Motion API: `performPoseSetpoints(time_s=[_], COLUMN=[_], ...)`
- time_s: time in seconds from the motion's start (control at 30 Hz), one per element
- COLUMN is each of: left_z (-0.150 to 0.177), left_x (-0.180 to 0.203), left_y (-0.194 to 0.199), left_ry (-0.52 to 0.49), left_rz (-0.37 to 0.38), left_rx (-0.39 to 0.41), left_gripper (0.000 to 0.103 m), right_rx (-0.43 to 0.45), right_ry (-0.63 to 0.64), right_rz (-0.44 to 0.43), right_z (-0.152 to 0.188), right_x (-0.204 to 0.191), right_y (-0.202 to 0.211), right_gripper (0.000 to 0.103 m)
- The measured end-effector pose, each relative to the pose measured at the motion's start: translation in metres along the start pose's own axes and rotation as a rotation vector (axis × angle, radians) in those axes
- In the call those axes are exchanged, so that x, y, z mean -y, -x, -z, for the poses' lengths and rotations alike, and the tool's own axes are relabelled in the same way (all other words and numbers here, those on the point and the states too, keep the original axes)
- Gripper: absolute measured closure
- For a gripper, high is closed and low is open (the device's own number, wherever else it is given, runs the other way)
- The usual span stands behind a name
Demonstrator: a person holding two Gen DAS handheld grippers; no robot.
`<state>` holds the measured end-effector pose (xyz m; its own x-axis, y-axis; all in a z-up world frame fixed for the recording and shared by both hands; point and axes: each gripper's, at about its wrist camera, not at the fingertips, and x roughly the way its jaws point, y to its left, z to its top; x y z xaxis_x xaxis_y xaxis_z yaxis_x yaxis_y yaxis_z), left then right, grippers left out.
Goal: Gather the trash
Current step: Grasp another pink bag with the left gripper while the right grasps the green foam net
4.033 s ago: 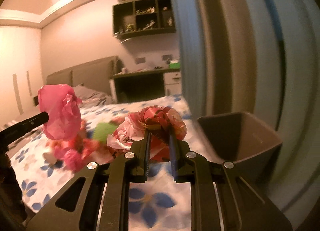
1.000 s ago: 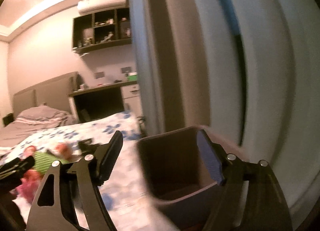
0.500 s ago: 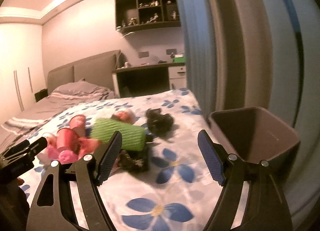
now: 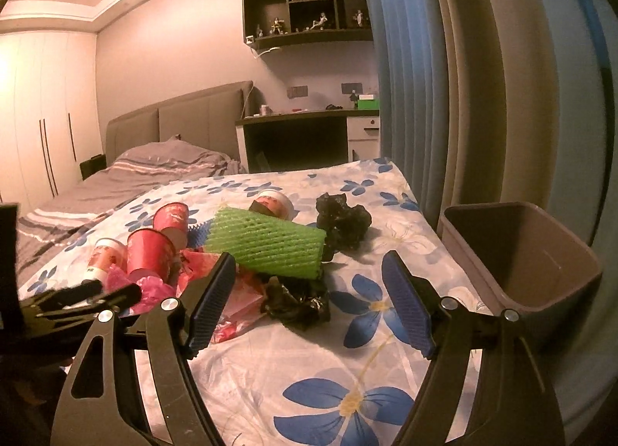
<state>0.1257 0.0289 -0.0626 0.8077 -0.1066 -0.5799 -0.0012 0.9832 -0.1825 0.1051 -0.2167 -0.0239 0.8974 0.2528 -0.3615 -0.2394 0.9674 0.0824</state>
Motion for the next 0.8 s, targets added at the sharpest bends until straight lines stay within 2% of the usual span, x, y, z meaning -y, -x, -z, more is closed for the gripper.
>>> performPoseSetpoints(time_s=[0.1,0.2,0.27,0.33,0.47,0.63,0.8], left_z=[0.000,0.001,0.001,0.000,-0.002,-0.008,-0.024], left_x=[-0.003,-0.003,-0.002,-0.002,-0.001,0.000,-0.002], left_y=[-0.012,-0.022,-0.027,-0.028,-0.024,0.003,0.032], left_ry=[0.015,0.014,0.023,0.029,0.016,0.022,0.027], left_rz=[0.017,0.045,0.066,0.076,0.075,0.114,0.110], left_rx=[-0.065,-0.113,-0.136,-0.137,-0.113,-0.046,0.056], left_gripper=[0.038,0.052,0.063,0.067,0.076,0.077,0.077], right_rx=[-0.011,-0.016,-0.021,-0.028,-0.039,-0.053,-0.062], right_ry=[0.001,0.004,0.006,0.011,0.021,0.028,0.009], right_rz=[-0.010,-0.018,-0.024,-0.032,-0.040,-0.038,-0.041], right_z=[0.000,-0.001,-0.001,-0.001,0.000,-0.001,-0.007], right_x=[-0.002,-0.003,-0.005,-0.008,-0.012,-0.014,-0.013], right_y=[-0.002,-0.004,-0.006,-0.008,-0.010,-0.016,-0.027], right_gripper=[0.027,0.027,0.027,0.027,0.027,0.027,0.027])
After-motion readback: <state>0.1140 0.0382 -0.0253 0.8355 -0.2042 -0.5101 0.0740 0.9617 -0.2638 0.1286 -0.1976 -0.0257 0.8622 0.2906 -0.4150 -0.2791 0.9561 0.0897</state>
